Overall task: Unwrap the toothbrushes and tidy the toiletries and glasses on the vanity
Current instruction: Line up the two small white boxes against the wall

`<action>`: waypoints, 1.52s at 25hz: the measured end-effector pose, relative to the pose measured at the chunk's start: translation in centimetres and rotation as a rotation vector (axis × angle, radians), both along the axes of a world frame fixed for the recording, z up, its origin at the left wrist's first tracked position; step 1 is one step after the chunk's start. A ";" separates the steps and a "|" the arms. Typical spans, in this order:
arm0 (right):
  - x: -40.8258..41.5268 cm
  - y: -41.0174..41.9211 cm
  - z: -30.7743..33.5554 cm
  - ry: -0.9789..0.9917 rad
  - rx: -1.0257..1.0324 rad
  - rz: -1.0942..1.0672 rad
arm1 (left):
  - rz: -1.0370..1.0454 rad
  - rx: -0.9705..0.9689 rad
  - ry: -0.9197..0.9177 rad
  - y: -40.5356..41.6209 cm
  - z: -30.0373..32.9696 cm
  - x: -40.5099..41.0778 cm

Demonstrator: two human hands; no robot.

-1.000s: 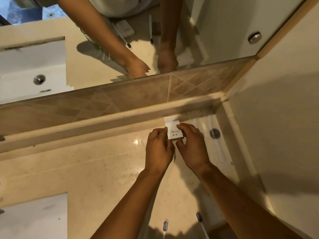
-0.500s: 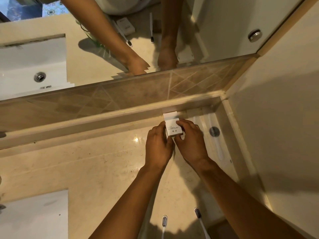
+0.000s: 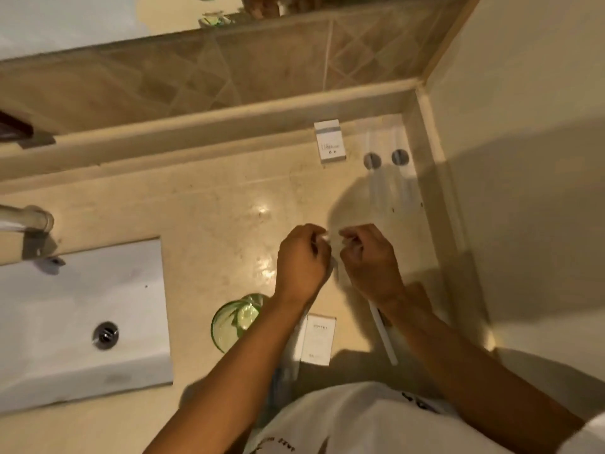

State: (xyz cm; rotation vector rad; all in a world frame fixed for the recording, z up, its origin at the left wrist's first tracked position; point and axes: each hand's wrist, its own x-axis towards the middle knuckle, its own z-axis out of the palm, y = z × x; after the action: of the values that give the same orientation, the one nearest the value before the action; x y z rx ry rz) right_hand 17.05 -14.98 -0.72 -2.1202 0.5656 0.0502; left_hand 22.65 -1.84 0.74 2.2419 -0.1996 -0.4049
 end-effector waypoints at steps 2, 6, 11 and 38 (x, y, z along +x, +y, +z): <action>-3.4 1.5 0.0 0.038 -0.034 0.078 | 0.018 0.031 0.055 1.1 0.2 -3.4; -9.3 4.1 0.1 0.140 0.056 0.079 | -0.046 0.081 0.094 3.0 0.5 -8.9; -12.7 5.9 -0.1 0.292 0.087 0.110 | -0.099 0.252 0.080 5.3 0.3 -12.4; 6.3 2.0 -1.2 0.062 0.094 0.027 | 0.067 0.016 0.119 1.0 0.5 4.9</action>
State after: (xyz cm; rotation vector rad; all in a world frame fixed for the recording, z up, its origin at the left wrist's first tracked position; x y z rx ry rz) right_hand 23.39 -12.97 -1.87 -2.0401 0.5608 0.1557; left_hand 27.57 -0.84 1.25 2.2253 -0.0584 -0.5037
